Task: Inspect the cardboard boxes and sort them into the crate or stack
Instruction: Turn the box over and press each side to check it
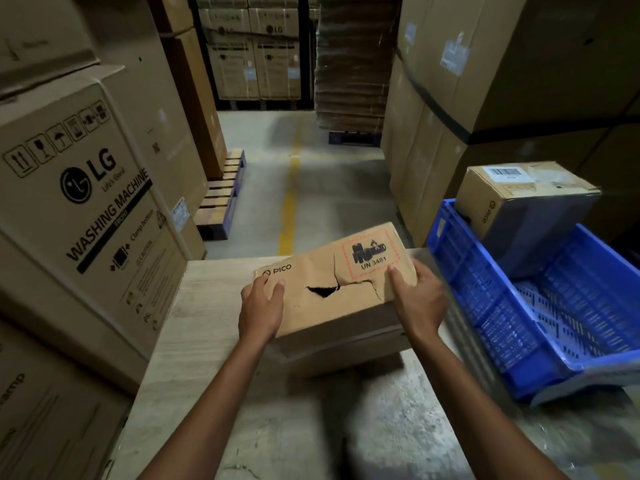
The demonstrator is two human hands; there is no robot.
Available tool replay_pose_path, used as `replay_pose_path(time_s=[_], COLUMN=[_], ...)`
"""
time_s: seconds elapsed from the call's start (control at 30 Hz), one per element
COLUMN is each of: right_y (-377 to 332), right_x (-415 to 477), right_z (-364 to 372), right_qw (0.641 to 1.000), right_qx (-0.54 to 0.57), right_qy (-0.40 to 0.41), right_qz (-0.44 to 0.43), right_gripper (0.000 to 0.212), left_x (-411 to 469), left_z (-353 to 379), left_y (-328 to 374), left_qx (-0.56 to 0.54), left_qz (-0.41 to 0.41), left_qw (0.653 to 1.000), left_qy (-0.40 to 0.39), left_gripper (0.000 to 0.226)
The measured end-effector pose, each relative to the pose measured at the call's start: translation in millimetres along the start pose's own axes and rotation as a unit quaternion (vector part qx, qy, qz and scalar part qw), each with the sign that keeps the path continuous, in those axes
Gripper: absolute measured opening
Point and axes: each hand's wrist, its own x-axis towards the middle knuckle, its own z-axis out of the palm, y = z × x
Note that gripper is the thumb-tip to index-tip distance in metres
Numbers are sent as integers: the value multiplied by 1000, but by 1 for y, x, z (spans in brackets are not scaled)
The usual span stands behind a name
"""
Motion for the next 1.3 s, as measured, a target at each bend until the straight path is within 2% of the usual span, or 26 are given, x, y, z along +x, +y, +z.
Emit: replay_pose_path(time_s=[0.13, 0.2, 0.27, 0.33, 0.4, 0.47, 0.53, 0.63, 0.7, 0.77, 0.97, 1.07, 1.13, 1.2, 1.23, 1.3], right_y=[-32, -35, -33, -30, -32, -32, -36, -44, -40, -33, -9, 6, 8, 7, 8, 9], right_x=[21, 19, 14, 12, 11, 9, 0, -13, -11, -7, -19, -32, -39, -42, -44, -45], right_z=[4, 9, 12, 10, 7, 7, 10, 12, 13, 11, 3, 7, 5, 1, 0, 1], right_qw=[997, 994, 989, 982, 971, 958, 965, 977, 957, 951, 941, 963, 982, 995, 989, 958], right_qx=[-16, -23, -30, -21, 7, 44, 70, 145, 225, 240, 271, 195, 124, 22, -27, -75], right_qy=[24, 14, 15, 13, -21, -69, -107, -146, -181, -191, -200, -183, -141, -61, -32, -38], right_qz=[-78, -109, -145, -186, -238, -274, -230, -55, 29, 32, 23, 17, -5, -76, -145, -273], right_gripper=[50, 57, 49, 42, 40, 36, 43, 46, 42, 50, 39, 29, 32, 31, 30, 30], left_x=[-17, -31, -37, -36, -29, -20, -10, -5, -11, -19, -36, -44, -55, -62, -64, -64], left_z=[36, 52, 55, 46, 27, 3, -22, -50, -52, -49, -33, -22, -16, -11, -9, -2], left_y=[-14, -22, -24, -18, -1, 27, 56, 82, 84, 83, 64, 50, 46, 40, 36, 30], left_qx=[-65, -63, -47, -27, -74, -148, -238, -353, -358, -369, -371, -328, -270, -150, -80, -9], left_qz=[-31, -53, -66, -27, 38, 65, 34, -81, -72, -44, 25, 25, 55, 119, 184, 331], left_qw=[997, 996, 996, 999, 996, 985, 970, 923, 909, 904, 910, 929, 951, 981, 979, 937], left_qy=[-35, -39, -25, 11, 41, 56, 32, -127, -201, -211, -181, -171, -141, -28, 44, 110], left_gripper=[56, 57, 58, 57, 53, 46, 43, 44, 36, 22, 51, 53, 48, 41, 36, 24])
